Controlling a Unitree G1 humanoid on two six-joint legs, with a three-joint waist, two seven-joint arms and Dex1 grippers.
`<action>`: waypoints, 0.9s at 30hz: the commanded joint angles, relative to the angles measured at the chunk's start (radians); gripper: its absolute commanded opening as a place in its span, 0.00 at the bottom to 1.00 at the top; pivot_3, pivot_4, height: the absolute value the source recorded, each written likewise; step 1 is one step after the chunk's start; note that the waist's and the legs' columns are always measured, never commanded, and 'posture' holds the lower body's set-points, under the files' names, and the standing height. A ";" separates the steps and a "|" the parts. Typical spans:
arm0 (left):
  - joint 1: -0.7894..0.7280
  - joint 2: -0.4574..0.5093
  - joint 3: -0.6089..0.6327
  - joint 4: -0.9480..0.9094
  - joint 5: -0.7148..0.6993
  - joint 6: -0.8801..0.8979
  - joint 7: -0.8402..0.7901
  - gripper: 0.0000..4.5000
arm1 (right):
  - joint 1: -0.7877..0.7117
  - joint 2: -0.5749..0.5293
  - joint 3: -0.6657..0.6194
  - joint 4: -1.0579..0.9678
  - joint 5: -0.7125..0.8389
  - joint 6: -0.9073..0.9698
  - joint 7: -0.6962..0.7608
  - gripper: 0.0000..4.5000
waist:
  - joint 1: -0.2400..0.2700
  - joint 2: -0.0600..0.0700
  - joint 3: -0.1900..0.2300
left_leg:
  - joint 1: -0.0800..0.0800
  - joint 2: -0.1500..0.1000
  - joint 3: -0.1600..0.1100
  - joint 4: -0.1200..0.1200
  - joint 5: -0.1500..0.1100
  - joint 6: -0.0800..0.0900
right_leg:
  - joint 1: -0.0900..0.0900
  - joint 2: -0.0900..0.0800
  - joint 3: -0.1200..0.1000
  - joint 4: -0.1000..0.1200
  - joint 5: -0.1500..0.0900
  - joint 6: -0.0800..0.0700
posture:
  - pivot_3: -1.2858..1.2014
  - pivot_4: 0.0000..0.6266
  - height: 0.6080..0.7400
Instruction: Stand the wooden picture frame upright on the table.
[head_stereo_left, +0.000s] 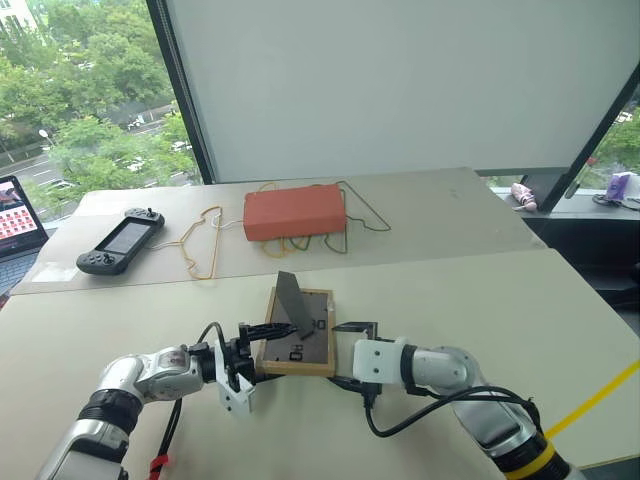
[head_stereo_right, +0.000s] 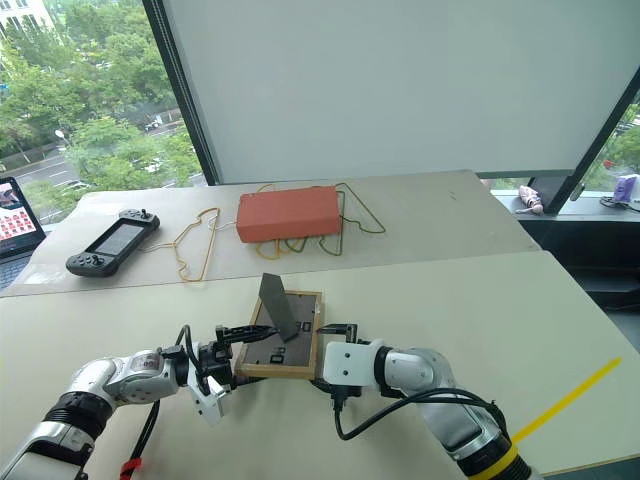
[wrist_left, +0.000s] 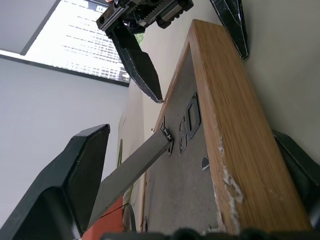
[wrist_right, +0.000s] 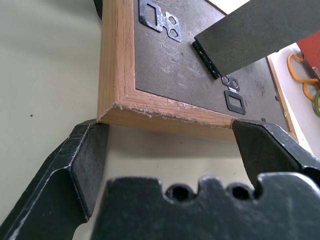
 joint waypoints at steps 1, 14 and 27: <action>0.007 0.037 -0.027 0.012 -0.024 0.028 0.002 0.66 | 0.038 -0.068 -0.062 0.010 0.005 -0.005 -0.003 1.00 | 0.000 0.000 0.000 | 0.000 0.000 0.000 0.000 0.000 0.000 | 0.000 0.000 0.000 0.000 0.000 0.000 | 0.52 0.24 1.00; 0.001 0.046 -0.037 -0.058 -0.192 0.118 -0.037 0.26 | -0.016 -0.129 -0.051 0.019 -0.186 -0.274 -0.179 1.00 | -0.005 -0.003 0.003 | -0.004 0.000 0.000 -0.001 0.001 -0.002 | -0.003 -0.001 -0.001 -0.003 -0.001 0.002 | 0.52 0.24 1.00; 0.028 0.022 -0.067 -0.182 -0.361 0.163 -0.170 0.26 | -0.147 -0.009 0.090 0.175 -0.438 -0.507 -0.353 1.00 | -0.022 -0.003 0.003 | -0.017 -0.001 0.000 -0.003 0.005 -0.010 | -0.018 -0.001 0.000 -0.004 0.007 -0.007 | 0.52 0.24 1.00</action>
